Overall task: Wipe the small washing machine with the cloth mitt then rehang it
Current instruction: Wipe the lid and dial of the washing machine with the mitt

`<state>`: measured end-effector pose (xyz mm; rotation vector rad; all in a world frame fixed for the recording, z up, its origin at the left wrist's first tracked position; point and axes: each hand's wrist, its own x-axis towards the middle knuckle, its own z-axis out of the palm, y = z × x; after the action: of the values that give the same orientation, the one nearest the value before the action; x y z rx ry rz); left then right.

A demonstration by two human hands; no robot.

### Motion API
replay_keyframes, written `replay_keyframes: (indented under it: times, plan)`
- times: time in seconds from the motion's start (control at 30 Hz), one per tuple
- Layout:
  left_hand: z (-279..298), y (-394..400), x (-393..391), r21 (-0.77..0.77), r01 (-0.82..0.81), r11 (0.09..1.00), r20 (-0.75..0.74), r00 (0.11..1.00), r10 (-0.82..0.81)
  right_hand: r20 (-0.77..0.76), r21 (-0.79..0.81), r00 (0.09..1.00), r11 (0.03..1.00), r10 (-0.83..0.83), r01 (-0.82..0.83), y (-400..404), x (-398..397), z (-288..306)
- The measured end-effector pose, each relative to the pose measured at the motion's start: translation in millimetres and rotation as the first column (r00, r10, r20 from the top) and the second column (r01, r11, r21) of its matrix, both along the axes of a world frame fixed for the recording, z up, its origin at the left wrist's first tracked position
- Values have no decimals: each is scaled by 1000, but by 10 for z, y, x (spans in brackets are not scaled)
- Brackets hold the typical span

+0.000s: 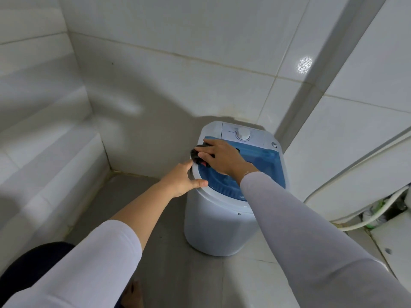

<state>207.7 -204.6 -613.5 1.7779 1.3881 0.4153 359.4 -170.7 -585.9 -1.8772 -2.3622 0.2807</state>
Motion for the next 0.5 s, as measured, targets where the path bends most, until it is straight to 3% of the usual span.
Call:
replay_keyframes:
  times: [0.5]
  plan:
    - [33,-16,22,5,-10,1000,-83,997,11,6,51,998,997,-62,61,-123,227,-70]
